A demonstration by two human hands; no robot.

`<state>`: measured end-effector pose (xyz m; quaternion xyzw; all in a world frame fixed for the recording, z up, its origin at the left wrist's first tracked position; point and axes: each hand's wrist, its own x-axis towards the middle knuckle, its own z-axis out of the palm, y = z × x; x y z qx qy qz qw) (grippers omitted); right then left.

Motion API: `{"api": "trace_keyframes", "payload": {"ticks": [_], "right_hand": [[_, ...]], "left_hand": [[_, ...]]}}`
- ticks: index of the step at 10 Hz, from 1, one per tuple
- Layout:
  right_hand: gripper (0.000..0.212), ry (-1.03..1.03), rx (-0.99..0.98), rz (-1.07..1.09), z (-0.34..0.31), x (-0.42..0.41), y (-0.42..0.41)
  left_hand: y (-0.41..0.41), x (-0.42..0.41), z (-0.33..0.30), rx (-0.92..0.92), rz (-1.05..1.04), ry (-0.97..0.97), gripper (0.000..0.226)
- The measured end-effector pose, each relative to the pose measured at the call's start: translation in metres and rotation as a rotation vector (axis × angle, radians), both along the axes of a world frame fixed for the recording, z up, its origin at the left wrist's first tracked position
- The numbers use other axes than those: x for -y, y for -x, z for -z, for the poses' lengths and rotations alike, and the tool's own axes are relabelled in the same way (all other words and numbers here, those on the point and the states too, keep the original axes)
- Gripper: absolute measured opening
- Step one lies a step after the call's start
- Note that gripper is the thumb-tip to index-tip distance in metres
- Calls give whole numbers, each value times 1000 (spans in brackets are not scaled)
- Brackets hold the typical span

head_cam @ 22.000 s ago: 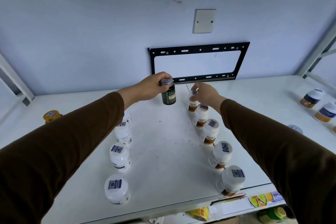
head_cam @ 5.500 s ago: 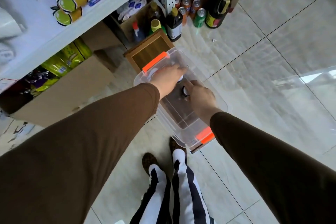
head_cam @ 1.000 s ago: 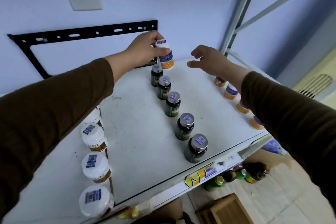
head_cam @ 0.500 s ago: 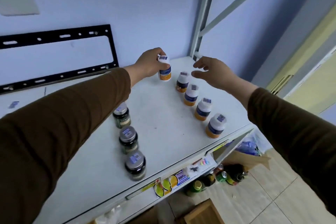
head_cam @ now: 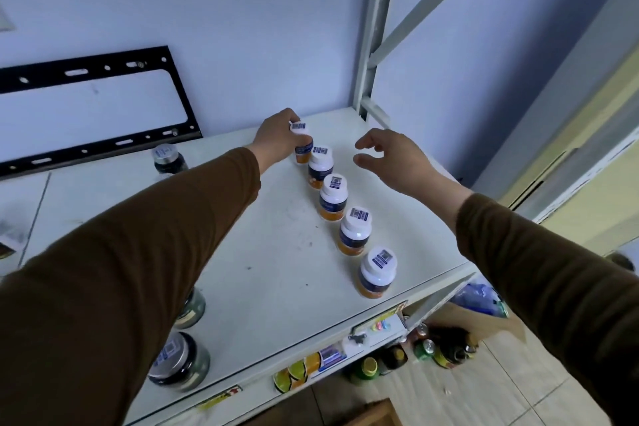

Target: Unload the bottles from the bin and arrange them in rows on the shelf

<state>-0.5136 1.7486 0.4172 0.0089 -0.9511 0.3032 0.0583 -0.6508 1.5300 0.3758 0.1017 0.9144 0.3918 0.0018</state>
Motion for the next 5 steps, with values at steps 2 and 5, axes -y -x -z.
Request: {"api": "trace_keyframes", "payload": {"ticks": [2,5], "right_hand": [[25,14,31,8,8,-3,2],[26,30,3,-6,-1,10,-6]], "left_hand": [[0,-5,8,-24,-7,-64,31],[-5,6,1,6,71,88,74]]}}
